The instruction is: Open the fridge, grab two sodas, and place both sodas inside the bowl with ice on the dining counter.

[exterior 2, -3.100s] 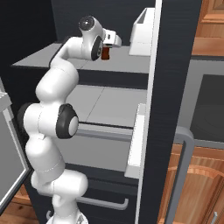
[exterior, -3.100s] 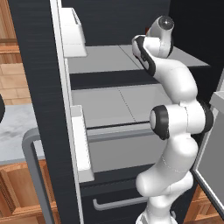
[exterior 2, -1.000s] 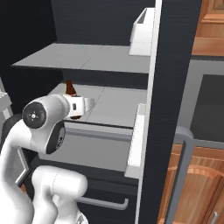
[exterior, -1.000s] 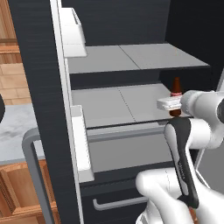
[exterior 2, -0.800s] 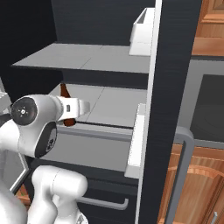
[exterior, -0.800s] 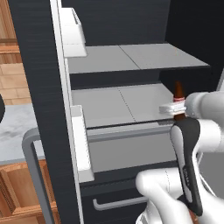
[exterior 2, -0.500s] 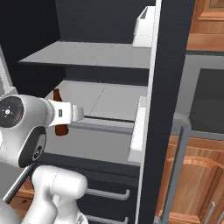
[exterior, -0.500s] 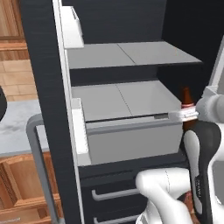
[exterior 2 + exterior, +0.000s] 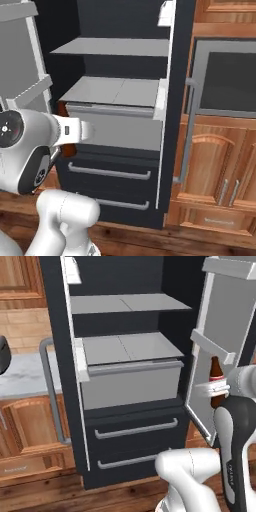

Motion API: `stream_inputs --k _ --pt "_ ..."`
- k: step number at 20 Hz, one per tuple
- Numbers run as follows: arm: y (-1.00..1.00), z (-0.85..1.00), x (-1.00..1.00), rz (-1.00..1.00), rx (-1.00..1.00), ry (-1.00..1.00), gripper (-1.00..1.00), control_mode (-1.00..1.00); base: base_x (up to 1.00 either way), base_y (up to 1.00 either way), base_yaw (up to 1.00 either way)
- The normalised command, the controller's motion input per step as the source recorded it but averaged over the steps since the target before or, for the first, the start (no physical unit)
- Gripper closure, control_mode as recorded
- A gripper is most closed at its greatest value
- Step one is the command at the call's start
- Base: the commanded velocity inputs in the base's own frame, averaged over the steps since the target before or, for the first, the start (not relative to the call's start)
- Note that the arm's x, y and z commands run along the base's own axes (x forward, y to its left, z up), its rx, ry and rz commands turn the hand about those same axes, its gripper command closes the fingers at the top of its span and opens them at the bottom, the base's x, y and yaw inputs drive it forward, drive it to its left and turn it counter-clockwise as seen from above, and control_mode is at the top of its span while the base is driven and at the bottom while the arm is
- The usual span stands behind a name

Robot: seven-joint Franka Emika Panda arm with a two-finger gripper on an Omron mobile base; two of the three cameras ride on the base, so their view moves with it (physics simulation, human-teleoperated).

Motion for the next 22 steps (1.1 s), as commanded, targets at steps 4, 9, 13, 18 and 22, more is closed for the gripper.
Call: stream_inputs --k 4,9,13,18,22 --pt "0.0 0.0 0.0 0.0 0.0 0.0 1.0 1.0 -0.44 -0.4 -0.48" --pt "0.0 0.0 0.0 0.0 0.0 0.0 1.0 1.0 -0.19 -0.22 -0.6" --pt "0.0 0.0 0.0 0.0 0.0 0.0 1.0 1.0 -0.07 -0.18 -0.64" --pt "0.0 0.0 0.0 0.0 0.0 0.0 1.0 1.0 -0.02 -0.19 -0.66" --pt "0.0 0.0 0.0 0.0 0.0 0.0 1.0 1.0 0.0 -0.34 -0.64"
